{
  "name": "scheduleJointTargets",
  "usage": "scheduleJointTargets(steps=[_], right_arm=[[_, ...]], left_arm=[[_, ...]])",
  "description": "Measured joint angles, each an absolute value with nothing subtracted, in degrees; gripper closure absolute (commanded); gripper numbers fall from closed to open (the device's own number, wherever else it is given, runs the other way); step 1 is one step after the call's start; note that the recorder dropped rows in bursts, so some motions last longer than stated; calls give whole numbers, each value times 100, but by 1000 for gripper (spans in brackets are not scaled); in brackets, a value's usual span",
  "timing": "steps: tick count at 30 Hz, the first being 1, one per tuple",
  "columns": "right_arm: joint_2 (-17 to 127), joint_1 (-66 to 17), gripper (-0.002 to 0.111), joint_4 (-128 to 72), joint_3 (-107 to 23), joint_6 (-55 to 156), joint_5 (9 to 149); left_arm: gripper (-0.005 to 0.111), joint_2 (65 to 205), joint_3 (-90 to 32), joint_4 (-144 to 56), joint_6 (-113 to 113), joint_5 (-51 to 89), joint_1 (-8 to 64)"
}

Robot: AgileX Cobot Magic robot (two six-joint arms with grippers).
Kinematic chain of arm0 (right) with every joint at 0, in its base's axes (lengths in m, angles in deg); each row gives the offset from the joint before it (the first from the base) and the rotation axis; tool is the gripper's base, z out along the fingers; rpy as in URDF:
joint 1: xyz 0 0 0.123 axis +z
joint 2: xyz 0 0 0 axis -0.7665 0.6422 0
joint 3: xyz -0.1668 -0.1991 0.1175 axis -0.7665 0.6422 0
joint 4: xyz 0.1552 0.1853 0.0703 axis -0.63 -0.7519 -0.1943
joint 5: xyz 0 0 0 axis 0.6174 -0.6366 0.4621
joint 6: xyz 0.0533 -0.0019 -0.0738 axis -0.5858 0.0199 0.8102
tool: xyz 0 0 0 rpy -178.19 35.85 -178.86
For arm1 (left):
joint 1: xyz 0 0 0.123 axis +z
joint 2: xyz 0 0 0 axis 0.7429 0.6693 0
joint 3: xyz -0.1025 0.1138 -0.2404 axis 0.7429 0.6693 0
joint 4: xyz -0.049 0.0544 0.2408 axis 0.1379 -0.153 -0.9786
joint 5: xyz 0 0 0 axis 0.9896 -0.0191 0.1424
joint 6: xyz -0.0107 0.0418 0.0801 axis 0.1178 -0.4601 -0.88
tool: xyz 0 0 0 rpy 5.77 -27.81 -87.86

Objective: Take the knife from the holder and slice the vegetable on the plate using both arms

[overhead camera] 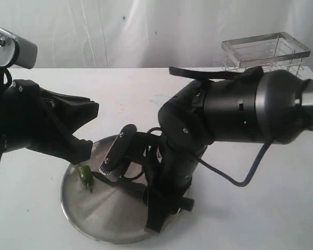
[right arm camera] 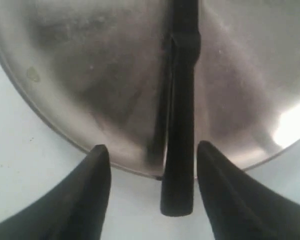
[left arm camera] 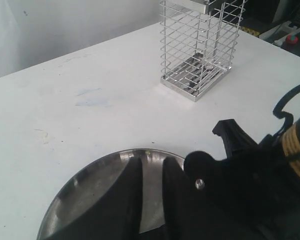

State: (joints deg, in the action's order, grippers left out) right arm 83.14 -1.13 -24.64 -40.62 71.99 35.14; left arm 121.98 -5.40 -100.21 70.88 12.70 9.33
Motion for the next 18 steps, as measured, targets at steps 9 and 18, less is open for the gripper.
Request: scheduleJointTargets(steps=[9,18], right_arm=[[8325,155,57,-1384,-4062,6507,3685],[8961,690,57,-416,-4062,5974,3398]], left_arm=[[85,12198,-466,-10021,7088,1259,933],[85,12198,-83,-10021,7088,1254,933]])
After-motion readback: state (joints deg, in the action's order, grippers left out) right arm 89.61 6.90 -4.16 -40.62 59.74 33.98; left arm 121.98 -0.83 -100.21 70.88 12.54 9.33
